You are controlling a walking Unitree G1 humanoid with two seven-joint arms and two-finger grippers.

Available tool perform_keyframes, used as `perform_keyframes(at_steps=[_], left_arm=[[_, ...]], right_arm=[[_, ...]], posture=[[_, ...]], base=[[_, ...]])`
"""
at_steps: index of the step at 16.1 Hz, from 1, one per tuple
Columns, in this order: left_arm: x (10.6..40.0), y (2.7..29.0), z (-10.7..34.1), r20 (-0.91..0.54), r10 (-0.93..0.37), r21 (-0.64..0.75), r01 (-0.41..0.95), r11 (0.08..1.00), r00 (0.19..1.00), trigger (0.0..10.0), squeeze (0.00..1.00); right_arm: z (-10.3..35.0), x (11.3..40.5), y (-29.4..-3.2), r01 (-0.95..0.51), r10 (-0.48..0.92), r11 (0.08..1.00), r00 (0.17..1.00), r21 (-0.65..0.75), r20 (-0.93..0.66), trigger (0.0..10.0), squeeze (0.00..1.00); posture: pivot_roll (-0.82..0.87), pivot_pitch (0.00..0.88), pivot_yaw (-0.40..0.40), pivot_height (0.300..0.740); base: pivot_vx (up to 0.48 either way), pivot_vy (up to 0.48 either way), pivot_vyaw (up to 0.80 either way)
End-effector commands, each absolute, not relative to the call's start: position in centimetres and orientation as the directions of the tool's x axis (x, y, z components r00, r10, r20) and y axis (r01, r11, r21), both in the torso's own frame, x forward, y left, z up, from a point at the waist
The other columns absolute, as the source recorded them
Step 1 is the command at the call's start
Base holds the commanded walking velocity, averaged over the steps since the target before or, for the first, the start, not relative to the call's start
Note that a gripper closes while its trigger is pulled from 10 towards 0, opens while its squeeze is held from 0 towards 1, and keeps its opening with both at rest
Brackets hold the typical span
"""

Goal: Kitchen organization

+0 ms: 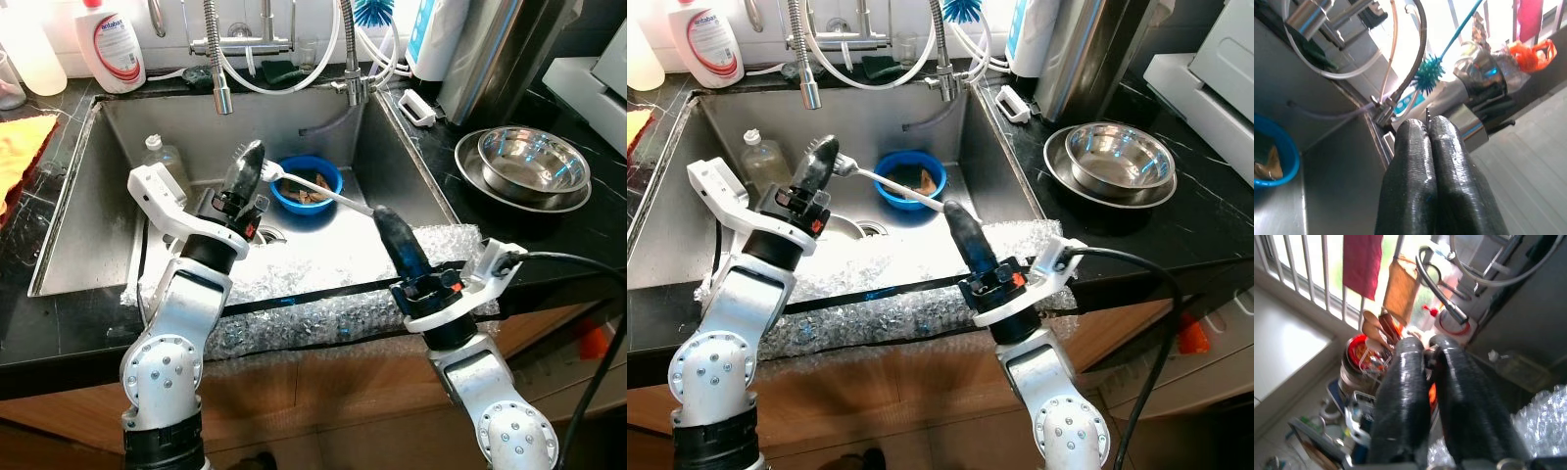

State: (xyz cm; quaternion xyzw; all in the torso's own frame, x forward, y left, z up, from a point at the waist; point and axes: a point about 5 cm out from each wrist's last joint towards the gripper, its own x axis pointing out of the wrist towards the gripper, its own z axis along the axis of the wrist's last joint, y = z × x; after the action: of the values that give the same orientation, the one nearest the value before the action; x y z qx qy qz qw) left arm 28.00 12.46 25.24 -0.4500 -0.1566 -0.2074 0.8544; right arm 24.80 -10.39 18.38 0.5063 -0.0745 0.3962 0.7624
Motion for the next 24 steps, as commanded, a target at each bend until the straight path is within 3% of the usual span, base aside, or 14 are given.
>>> perform_keyframes(at_steps=[1, 4, 5, 7, 10, 11, 12, 15, 19, 22, 24], left_arm=[[28.2, 13.7, 25.8, 0.470, -0.127, -0.731, 0.465, 0.499, 0.874, 0.0, 0.00], [28.5, 15.3, 26.1, 0.457, -0.002, -0.792, 0.408, 0.454, 0.890, 0.0, 0.00], [28.6, 15.6, 26.1, 0.451, 0.025, -0.805, 0.394, 0.444, 0.892, 0.0, 0.00], [28.9, 17.7, 26.0, 0.408, 0.175, -0.839, 0.292, 0.459, 0.896, 0.0, 0.00], [28.7, 19.3, 26.7, 0.418, 0.263, -0.697, 0.121, 0.706, 0.870, 0.0, 0.00], [28.5, 18.9, 27.2, 0.457, 0.247, -0.605, 0.095, 0.791, 0.854, 2.7, 0.00], [28.4, 18.6, 27.4, 0.477, 0.233, -0.520, 0.058, 0.852, 0.848, 10.0, 0.00], [28.6, 18.8, 27.2, 0.495, 0.230, -0.397, -0.018, 0.918, 0.838, 10.0, 0.00], [28.7, 19.6, 26.9, 0.487, 0.264, -0.404, -0.053, 0.913, 0.833, 10.0, 0.00], [28.7, 19.4, 26.7, 0.499, 0.252, -0.326, -0.090, 0.941, 0.829, 10.0, 0.00], [29.1, 18.8, 25.9, 0.503, 0.179, -0.094, -0.153, 0.984, 0.846, 10.0, 0.00]], right_arm=[[18.3, 24.7, -10.4, -0.677, 0.535, 0.194, 0.680, 0.710, 0.502, 10.0, 1.00], [17.9, 25.0, -10.5, -0.655, 0.531, 0.244, 0.707, 0.715, 0.467, 10.0, 0.97], [17.8, 25.1, -10.5, -0.647, 0.525, 0.255, 0.717, 0.719, 0.459, 10.0, 0.00], [17.6, 25.4, -10.7, -0.636, 0.516, 0.295, 0.734, 0.713, 0.442, 10.0, 0.00], [17.4, 25.9, -10.6, -0.613, 0.520, 0.425, 0.768, 0.667, 0.375, 10.0, 0.00], [17.3, 26.4, -10.6, -0.573, 0.492, 0.537, 0.809, 0.620, 0.321, 10.0, 0.00], [17.7, 26.7, -10.6, -0.563, 0.478, 0.628, 0.824, 0.538, 0.304, 10.0, 0.00], [19.0, 27.3, -11.5, -0.470, 0.368, 0.804, 0.875, 0.364, 0.316, 10.0, 0.00], [22.4, 27.8, -12.9, -0.387, 0.222, 0.847, 0.881, 0.365, 0.418, 10.0, 0.00], [23.6, 27.9, -12.8, -0.338, 0.200, 0.910, 0.864, 0.239, 0.461, 10.0, 0.00], [22.7, 28.0, -13.0, -0.259, 0.189, 0.960, 0.880, 0.107, 0.436, 10.0, 0.00]], posture=[[0.07, 0.144, -0.058, 0.740], [0.07, 0.143, -0.057, 0.740], [0.07, 0.141, -0.056, 0.740], [0.07, 0.141, -0.054, 0.740], [0.07, 0.141, -0.056, 0.740], [0.07, 0.142, -0.057, 0.740], [0.07, 0.144, -0.055, 0.740], [0.06, 0.145, -0.052, 0.740], [0.06, 0.147, -0.051, 0.740], [0.06, 0.148, -0.052, 0.740], [0.06, 0.149, -0.052, 0.740]], base=[[0.000, 0.000, 0.00], [0.000, 0.000, 0.00], [0.000, 0.000, 0.00], [0.000, 0.000, 0.00], [0.000, 0.000, 0.00], [0.000, 0.000, 0.00], [0.000, 0.000, 0.00], [0.000, 0.000, 0.00], [0.000, 0.000, 0.00], [0.000, 0.000, 0.00], [0.000, 0.000, 0.00]])
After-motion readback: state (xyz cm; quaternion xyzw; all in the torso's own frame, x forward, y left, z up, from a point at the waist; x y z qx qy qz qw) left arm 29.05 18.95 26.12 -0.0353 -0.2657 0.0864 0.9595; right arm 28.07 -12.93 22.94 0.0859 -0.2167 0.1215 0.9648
